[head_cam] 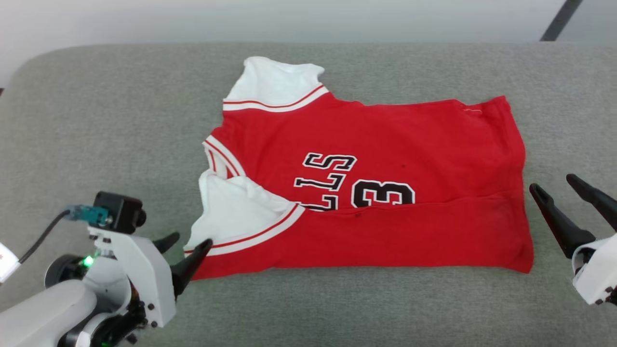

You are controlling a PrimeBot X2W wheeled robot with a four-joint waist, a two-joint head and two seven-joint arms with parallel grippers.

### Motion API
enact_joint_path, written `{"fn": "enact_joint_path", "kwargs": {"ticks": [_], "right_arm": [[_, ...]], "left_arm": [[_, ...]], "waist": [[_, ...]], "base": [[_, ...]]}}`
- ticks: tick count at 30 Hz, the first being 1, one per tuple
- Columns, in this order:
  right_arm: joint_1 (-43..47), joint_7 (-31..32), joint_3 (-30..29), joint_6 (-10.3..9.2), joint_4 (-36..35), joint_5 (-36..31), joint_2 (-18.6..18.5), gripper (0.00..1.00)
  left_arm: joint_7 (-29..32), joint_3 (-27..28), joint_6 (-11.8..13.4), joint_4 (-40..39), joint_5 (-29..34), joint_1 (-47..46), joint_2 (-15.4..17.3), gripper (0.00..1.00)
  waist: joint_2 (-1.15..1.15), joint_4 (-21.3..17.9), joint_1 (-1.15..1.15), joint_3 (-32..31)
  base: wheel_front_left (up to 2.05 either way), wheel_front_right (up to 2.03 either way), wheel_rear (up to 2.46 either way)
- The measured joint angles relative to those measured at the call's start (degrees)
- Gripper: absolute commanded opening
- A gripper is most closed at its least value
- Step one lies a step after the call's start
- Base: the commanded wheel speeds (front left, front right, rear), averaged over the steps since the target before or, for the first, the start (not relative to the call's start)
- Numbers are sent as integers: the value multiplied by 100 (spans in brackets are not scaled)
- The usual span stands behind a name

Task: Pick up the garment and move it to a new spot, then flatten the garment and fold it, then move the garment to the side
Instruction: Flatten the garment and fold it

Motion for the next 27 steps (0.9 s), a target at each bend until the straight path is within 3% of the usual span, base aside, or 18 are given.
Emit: {"fn": "enact_joint_path", "kwargs": {"ticks": [9, 16, 17, 18, 19, 21, 22, 27], "right_arm": [[520, 229, -400, 0, -594, -137, 388, 100], [848, 375, -592, 0, -849, -227, 686, 100], [882, 393, -609, 0, -869, -235, 726, 100], [905, 394, -628, 0, -884, -236, 778, 100], [985, 413, -653, 0, -899, -287, 844, 100], [1014, 431, -668, 0, -899, -318, 883, 100], [1056, 472, -676, 0, -899, -321, 921, 100], [1183, 710, -681, 0, -846, -316, 1029, 100]], "left_arm": [[399, -79, 113, 371, -402, 181, 35, 100], [552, -87, 0, 750, -646, 236, -108, 100], [571, -80, -27, 800, -664, 235, -132, 93], [577, -71, -55, 845, -693, 235, -158, 80], [593, -60, -111, 940, -711, 231, -193, 61], [595, -59, -132, 983, -730, 231, -210, 8], [601, -56, -168, 1017, -753, 231, -224, 0], [627, -59, -259, 1104, -770, 229, -289, 0]], "waist": [[0, -305, 0, 71], [0, -480, 0, 191], [0, -497, 0, 206], [0, -511, 0, 220], [0, -531, 0, 248], [0, -537, 0, 260], [0, -541, 0, 271], [0, -542, 0, 314]], "base": [[0, 0, 0], [0, 0, 0], [0, 0, 0], [0, 0, 0], [0, 0, 0], [0, 0, 0], [0, 0, 0], [0, 0, 0]]}}
